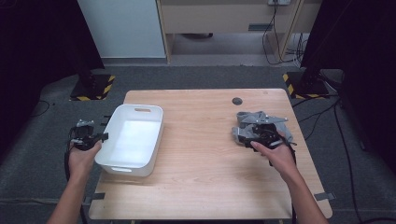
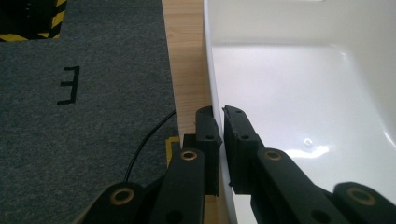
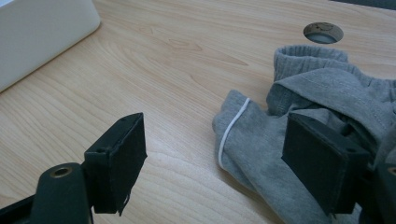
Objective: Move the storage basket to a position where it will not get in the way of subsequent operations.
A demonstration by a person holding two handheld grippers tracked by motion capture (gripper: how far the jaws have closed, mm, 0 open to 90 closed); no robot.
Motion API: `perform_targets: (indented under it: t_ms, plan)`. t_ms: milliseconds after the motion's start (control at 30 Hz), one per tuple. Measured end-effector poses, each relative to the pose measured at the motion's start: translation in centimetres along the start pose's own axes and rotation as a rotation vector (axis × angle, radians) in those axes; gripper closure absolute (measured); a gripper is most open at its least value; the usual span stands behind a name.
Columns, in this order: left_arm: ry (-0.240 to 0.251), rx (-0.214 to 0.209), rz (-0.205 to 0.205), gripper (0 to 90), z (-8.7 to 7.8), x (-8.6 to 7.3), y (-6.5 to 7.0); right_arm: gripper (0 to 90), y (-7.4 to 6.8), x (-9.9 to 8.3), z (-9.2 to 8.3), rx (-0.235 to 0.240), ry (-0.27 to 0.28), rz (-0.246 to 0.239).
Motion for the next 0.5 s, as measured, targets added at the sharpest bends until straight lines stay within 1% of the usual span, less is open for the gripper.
perform_targets:
  t_ms: [67, 133, 233, 333, 500]
  plan:
    - [0.000, 0.021, -0.013, 84.7, -0.02, -0.01, -0.06, 21.7, 0.00, 0.03, -0.01, 0.000, 0.000, -0.001]
    - [0.000, 0.036, -0.037, 84.7, 0.01, 0.03, -0.12, 21.7, 0.04, 0.04, -0.06, -0.001, 0.000, -0.002]
    - [0.001, 0.044, -0.053, 84.8, 0.11, 0.13, -0.20, 21.7, 0.12, 0.02, -0.15, -0.003, 0.001, -0.001]
    - [0.003, 0.043, -0.053, 84.8, 0.18, 0.20, -0.22, 21.7, 0.15, -0.01, -0.28, -0.003, 0.002, 0.004]
    - [0.005, 0.027, -0.060, 84.7, 0.26, 0.25, -0.44, 21.7, 0.33, -0.13, -0.35, -0.005, 0.002, 0.001]
Point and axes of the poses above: each handheld gripper's, and its own axes: z roughly forward along the jaws, x roughly out of its top, y roughly to its right, the point moved 5 cm from there along z, roughly forward along the jaws, and after that the axes turned 6 degrees about x, right-handed, at the moved point
